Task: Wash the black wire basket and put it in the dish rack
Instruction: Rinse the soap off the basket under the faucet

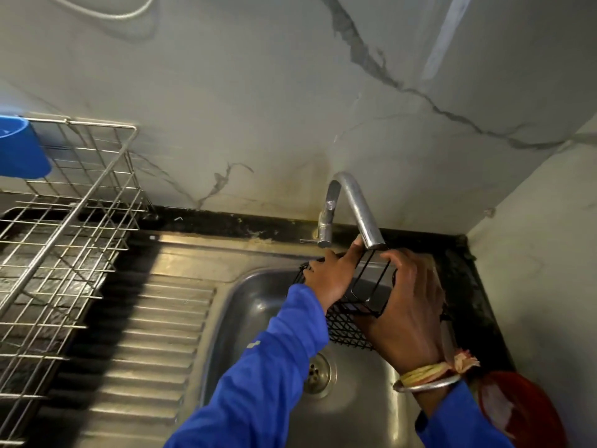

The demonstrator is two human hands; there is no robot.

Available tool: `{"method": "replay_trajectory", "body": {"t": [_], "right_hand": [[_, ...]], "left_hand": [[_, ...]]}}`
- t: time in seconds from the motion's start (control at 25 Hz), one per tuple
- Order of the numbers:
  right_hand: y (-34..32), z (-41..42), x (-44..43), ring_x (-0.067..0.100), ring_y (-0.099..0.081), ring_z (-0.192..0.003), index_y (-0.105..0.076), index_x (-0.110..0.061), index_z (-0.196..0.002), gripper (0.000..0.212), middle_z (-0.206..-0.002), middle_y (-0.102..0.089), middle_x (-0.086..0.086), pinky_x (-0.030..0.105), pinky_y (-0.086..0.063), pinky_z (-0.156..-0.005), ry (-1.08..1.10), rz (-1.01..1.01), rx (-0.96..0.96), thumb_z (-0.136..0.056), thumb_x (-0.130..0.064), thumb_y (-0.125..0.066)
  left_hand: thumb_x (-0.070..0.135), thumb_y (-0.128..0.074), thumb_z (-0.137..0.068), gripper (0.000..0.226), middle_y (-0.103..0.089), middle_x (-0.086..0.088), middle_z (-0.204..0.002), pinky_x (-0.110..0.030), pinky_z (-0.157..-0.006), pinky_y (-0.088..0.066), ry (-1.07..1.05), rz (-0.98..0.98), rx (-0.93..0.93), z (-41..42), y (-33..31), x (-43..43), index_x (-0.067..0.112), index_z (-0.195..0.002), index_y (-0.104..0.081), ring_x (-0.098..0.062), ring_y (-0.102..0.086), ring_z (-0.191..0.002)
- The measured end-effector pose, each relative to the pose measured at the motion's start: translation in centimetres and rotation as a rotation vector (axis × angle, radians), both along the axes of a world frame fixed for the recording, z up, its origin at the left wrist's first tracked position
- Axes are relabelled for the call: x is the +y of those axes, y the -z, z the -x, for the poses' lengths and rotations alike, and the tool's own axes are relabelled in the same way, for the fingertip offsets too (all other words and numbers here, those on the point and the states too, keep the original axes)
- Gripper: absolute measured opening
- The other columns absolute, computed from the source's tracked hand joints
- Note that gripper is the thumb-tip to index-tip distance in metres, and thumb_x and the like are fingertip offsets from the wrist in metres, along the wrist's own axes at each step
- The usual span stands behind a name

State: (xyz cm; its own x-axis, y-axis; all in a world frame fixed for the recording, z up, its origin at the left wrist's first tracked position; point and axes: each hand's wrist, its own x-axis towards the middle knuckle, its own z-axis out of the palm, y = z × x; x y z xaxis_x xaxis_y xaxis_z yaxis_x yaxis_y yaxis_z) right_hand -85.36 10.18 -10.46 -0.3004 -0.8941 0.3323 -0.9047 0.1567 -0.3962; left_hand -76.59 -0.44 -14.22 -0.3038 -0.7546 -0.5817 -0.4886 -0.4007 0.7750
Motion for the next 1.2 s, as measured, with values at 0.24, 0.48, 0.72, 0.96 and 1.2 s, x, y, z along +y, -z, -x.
{"method": "replay_trajectory", "body": {"t": [0.24, 0.48, 0.72, 0.96, 1.2], "right_hand": [[1.2, -2.2, 1.9, 0.034, -0.044, -0.117, -0.043, -0.021, -0.131, 0.086, -0.132, -0.048, 0.014, 0.056, -0.038, -0.096, -0.244, 0.106, 0.329, -0.056, -0.041, -0.081], [0.0, -3.7, 3.2, 0.027, -0.053, -0.115, -0.045, -0.020, -0.135, 0.110, -0.131, -0.050, 0.005, 0.053, -0.046, -0.094, -0.516, -0.136, 0.387, -0.036, -0.034, -0.090], [-3.2, -3.5, 4.6, 0.004, -0.043, -0.123, -0.031, -0.035, -0.145, 0.084, -0.139, -0.039, -0.016, 0.026, -0.036, -0.103, -0.802, -0.642, 0.045, -0.073, -0.036, -0.073], [-0.8, 0.9, -3.6, 0.017, -0.066, -0.097, -0.062, -0.024, -0.104, 0.017, -0.113, -0.067, 0.008, 0.034, -0.054, -0.090, -0.030, -0.408, -0.908, -0.097, -0.012, -0.052], [-0.6, 0.4, -7.2, 0.032, -0.069, -0.087, -0.061, 0.011, -0.109, 0.034, -0.097, -0.068, 0.024, 0.034, -0.056, -0.083, 0.154, -0.464, -1.474, -0.089, 0.016, -0.034]], "left_hand": [[0.057, -0.061, -0.093, 0.047, -0.073, -0.011, -0.095, -0.033, -0.070, -0.057, -0.222, -0.371, 0.418, -3.9, -1.3, 1.8, 0.012, -0.104, -0.069, -0.023, -0.071, -0.081], [0.047, -0.050, -0.097, 0.050, -0.076, -0.020, -0.085, -0.042, -0.074, -0.054, -0.405, -0.574, 0.515, -7.4, 0.5, 5.5, 0.003, -0.098, -0.074, -0.034, -0.070, -0.084], [0.007, -0.041, -0.094, 0.031, -0.061, -0.014, -0.088, -0.039, -0.075, -0.056, -0.500, -0.293, 0.498, -8.7, 3.5, 6.1, 0.011, -0.112, -0.066, -0.028, -0.062, -0.082], [0.022, -0.066, -0.097, 0.030, -0.065, 0.009, -0.131, -0.050, -0.082, -0.060, -0.509, 0.004, 0.522, -8.7, 3.1, 6.5, 0.030, -0.126, -0.063, -0.013, -0.062, -0.120], [0.026, -0.072, -0.095, 0.027, -0.069, 0.010, -0.125, -0.047, -0.085, -0.062, -0.539, 0.134, 0.466, -7.9, 3.4, 6.6, 0.027, -0.120, -0.065, -0.004, -0.067, -0.111]]}}
